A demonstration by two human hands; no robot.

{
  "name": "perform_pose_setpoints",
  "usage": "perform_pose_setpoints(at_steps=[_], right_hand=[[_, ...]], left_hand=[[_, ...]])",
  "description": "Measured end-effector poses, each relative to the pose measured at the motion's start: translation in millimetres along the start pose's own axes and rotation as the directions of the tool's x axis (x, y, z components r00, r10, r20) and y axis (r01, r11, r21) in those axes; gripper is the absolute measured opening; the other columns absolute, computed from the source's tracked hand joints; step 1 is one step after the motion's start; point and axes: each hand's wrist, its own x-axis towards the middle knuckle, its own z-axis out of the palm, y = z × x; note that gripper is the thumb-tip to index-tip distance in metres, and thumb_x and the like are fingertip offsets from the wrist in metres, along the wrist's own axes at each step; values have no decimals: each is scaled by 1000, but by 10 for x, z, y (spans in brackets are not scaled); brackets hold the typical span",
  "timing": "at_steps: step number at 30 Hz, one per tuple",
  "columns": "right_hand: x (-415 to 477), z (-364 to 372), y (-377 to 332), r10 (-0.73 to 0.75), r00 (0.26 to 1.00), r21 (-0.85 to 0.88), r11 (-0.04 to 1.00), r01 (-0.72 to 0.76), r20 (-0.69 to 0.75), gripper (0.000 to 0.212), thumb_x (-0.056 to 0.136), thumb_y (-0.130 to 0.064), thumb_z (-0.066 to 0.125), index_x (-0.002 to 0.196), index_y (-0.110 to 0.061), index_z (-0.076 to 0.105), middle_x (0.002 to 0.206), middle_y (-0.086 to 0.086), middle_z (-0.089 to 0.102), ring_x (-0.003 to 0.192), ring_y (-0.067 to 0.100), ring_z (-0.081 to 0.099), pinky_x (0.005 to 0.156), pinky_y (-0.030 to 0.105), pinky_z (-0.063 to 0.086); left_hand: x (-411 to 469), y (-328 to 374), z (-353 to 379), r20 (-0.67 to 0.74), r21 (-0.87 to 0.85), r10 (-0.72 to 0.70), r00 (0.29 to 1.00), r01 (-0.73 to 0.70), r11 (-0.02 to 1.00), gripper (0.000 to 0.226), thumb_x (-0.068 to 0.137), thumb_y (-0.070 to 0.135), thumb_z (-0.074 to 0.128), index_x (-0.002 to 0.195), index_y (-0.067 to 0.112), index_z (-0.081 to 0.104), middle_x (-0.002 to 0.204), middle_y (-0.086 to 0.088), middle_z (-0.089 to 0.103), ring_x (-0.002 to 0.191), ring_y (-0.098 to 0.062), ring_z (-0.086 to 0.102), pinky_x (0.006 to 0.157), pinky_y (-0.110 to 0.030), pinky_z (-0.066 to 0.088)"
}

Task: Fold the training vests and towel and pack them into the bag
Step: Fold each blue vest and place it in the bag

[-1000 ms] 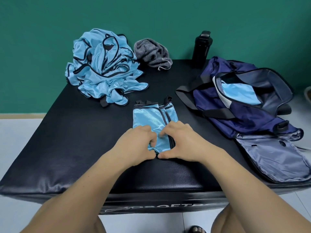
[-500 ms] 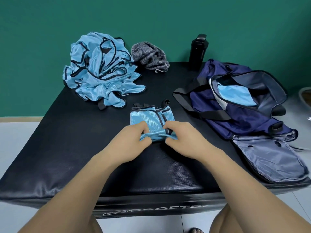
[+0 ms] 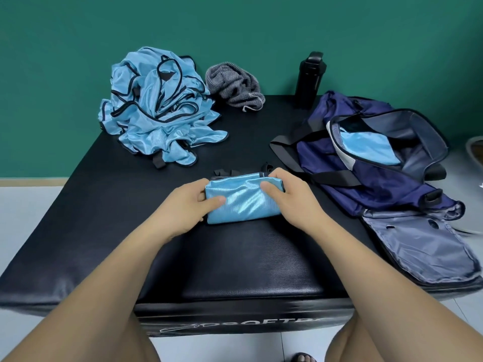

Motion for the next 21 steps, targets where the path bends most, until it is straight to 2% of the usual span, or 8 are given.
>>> perform_pose_setpoints(at_steps=[3,6,9,12,15,18,21], right_hand=[[-11,34,11,17,1000,-67,998,-18,-14,21,101,-47,61,86,-32,58,78,-2,65,72,16,57,68,37,48],[-30,101,17,48,997,-116,992,-54,-59,20,102,-50,59,90,-33,58,78,1,65,73,21,57,62,36,46],[-7,189,15,99,986,-148,982,-118,-132,25,103,-51,57,90,-29,57,74,2,63,67,22,54,57,35,43],[30,224,41,133,974,-191,967,-168,-183,32,103,-50,58,88,-22,54,74,4,62,67,21,52,56,35,41],[48,229,85,139,967,-284,938,-198,-214,38,103,-48,61,86,-15,49,73,6,58,67,26,48,57,36,41],[47,245,98,118,968,-408,890,-202,-222,41,103,-48,59,88,-14,44,73,5,56,68,28,49,62,39,46],[52,273,78,101,975,-503,843,-188,-196,36,106,-49,54,98,-16,43,77,6,59,73,33,55,64,41,48]], left_hand=[[32,7,63,-62,5,-72,995,72,997,45,103,55,60,93,11,59,72,6,56,58,-8,55,62,-25,46],[47,-5,161,-119,-44,-113,986,108,993,45,106,54,52,80,18,43,71,3,46,62,-14,44,61,-32,37],[97,11,263,-195,-10,-102,975,102,995,45,109,51,45,78,19,38,73,3,41,67,-15,37,64,-36,31],[166,27,358,-271,149,-71,960,114,982,45,111,48,40,80,16,39,72,-2,49,68,-22,43,62,-39,34],[239,17,441,-324,326,-48,945,159,932,40,112,49,37,82,22,39,74,-8,58,71,-30,53,56,-39,36],[281,36,498,-367,404,-51,929,209,891,39,112,53,36,96,19,46,78,-10,60,72,-31,56,59,-40,42],[269,39,516,-411,438,-47,910,243,865,40,110,57,38,107,17,45,80,-8,61,72,-29,58,60,-41,44]])
